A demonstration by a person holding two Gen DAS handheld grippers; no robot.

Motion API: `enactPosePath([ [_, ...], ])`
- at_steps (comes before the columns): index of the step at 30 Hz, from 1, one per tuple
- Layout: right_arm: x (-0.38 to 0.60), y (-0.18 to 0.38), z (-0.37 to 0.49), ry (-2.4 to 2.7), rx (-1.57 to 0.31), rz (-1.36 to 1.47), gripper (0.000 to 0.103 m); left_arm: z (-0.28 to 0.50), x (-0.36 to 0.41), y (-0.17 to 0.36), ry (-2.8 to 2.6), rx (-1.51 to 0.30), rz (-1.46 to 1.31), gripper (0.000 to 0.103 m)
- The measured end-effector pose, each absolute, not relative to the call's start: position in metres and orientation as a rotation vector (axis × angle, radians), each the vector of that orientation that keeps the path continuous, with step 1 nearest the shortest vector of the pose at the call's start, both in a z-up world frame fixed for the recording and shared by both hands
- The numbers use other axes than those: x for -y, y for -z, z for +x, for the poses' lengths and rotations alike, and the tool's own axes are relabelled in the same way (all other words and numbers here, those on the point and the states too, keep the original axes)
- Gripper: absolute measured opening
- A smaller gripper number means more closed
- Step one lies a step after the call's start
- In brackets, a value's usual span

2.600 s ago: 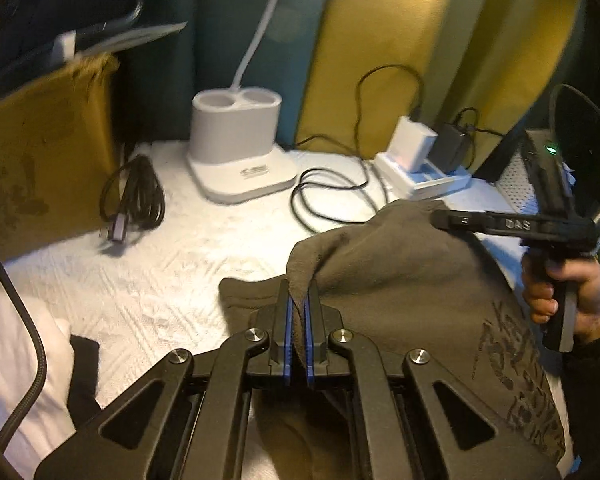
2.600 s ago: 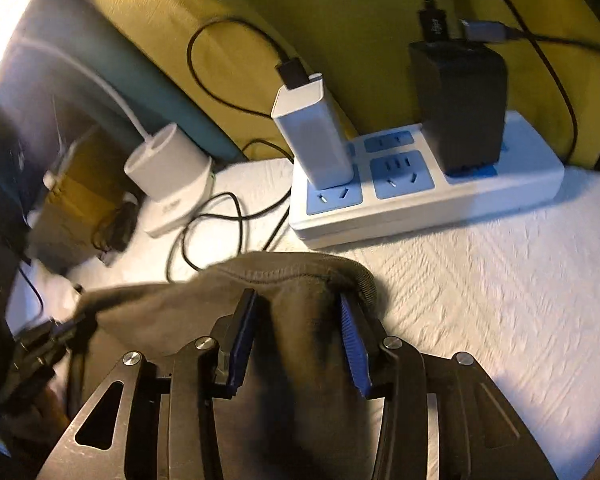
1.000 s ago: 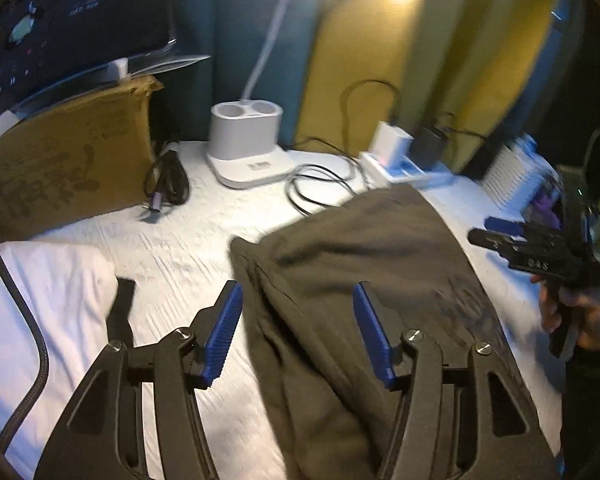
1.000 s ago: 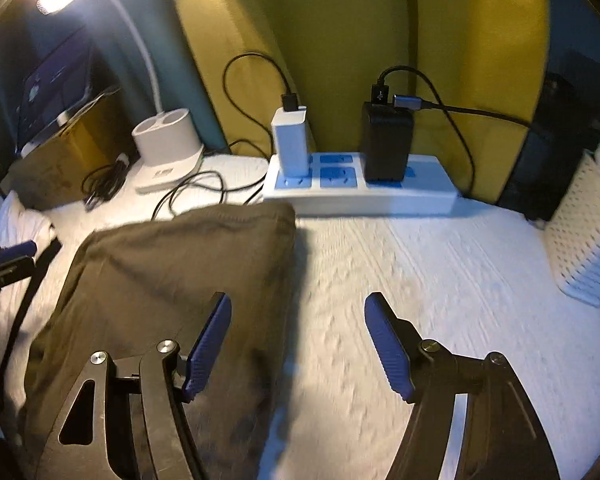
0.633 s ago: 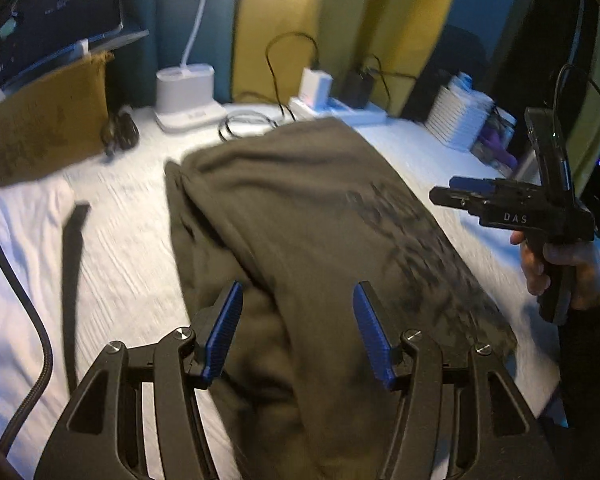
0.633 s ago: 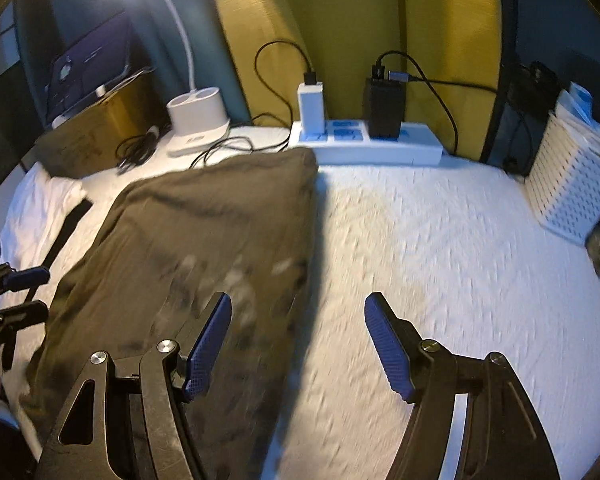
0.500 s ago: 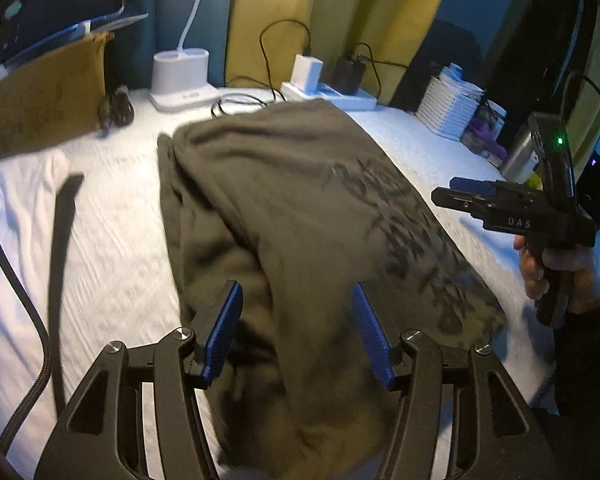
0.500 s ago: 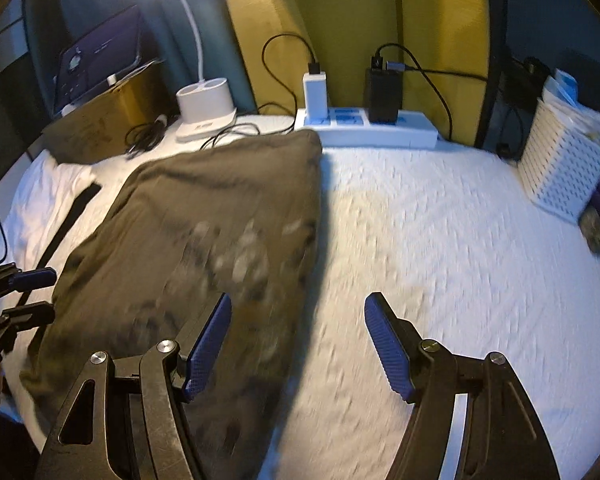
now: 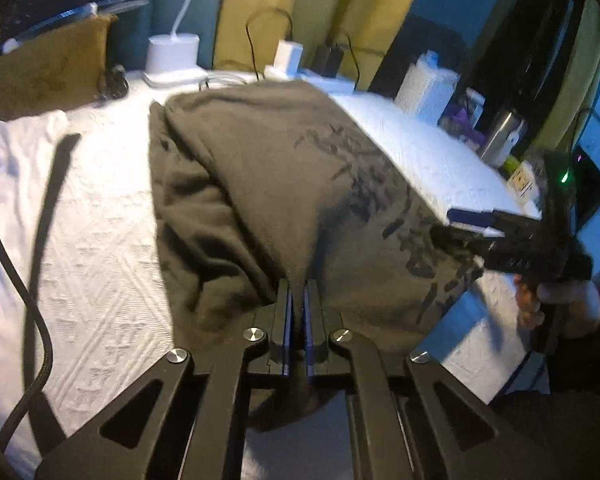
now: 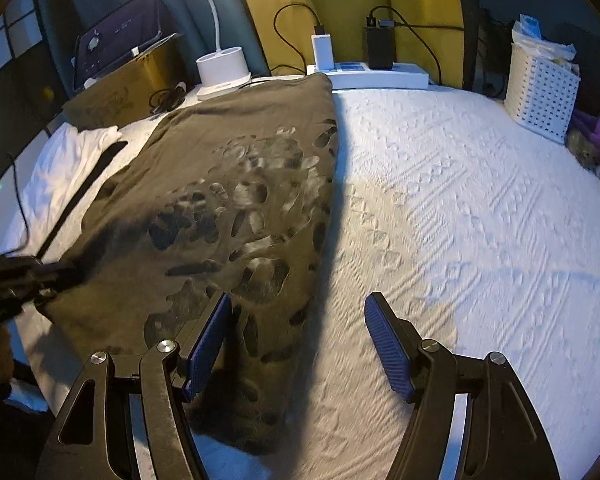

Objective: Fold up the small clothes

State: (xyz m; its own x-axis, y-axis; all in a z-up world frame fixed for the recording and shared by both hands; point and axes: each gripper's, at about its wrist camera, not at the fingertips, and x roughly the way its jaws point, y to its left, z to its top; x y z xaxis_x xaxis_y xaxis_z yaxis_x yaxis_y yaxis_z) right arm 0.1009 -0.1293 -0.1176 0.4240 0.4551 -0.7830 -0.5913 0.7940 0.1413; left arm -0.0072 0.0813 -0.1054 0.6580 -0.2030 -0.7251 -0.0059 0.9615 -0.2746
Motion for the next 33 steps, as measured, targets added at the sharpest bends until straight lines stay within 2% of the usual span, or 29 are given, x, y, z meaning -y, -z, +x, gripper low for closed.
enactPosePath([
  [4,0.126,0.115,0.091,-0.652,-0.898,-0.202,0.071,-0.02,-0.086,0.102,0.096,-0.84,-0.285,0.003],
  [8,0.12,0.122,0.081,-0.643,-0.893,-0.252,0.071,-0.019,-0.095,0.122,0.066,-0.887,-0.32,0.003],
  [17,0.127,0.125,0.066,-0.641,-0.896,-0.24,0.071,-0.021,-0.102,0.122,0.088,-0.938,-0.394,0.009],
  [18,0.127,0.125,0.064,-0.652,-0.902,-0.23,0.068,-0.021,-0.099,0.12,0.097,-0.94,-0.384,0.009],
  [19,0.127,0.125,0.061,-0.674,-0.909,-0.217,0.059,-0.021,-0.098,0.12,0.104,-0.942,-0.377,0.01],
  [20,0.127,0.125,0.057,-0.692,-0.902,-0.209,0.055,-0.021,-0.094,0.119,0.111,-0.948,-0.366,0.012],
  [21,0.125,0.125,0.054,-0.706,-0.907,-0.205,0.044,-0.021,-0.091,0.119,0.117,-0.952,-0.355,0.02],
  [22,0.124,0.124,0.051,-0.718,-0.909,-0.204,0.038,-0.02,-0.089,0.119,0.124,-0.953,-0.349,0.029],
  [24,0.122,0.124,0.047,-0.717,-0.911,-0.216,0.037,-0.019,-0.085,0.122,0.124,-0.971,-0.322,0.031],
  [29,0.122,0.124,0.031,-0.691,-0.878,-0.276,0.037,-0.024,-0.08,0.124,0.098,-0.98,-0.222,0.031],
  [30,0.122,0.124,0.029,-0.688,-0.875,-0.282,0.037,-0.026,-0.079,0.123,0.1,-0.975,-0.207,0.025],
  [31,0.124,0.124,0.025,-0.685,-0.872,-0.283,0.037,-0.027,-0.079,0.122,0.105,-0.971,-0.197,0.01],
  [33,0.127,0.123,0.024,-0.685,-0.875,-0.273,0.036,-0.03,-0.077,0.122,0.126,-0.966,-0.185,0.006],
])
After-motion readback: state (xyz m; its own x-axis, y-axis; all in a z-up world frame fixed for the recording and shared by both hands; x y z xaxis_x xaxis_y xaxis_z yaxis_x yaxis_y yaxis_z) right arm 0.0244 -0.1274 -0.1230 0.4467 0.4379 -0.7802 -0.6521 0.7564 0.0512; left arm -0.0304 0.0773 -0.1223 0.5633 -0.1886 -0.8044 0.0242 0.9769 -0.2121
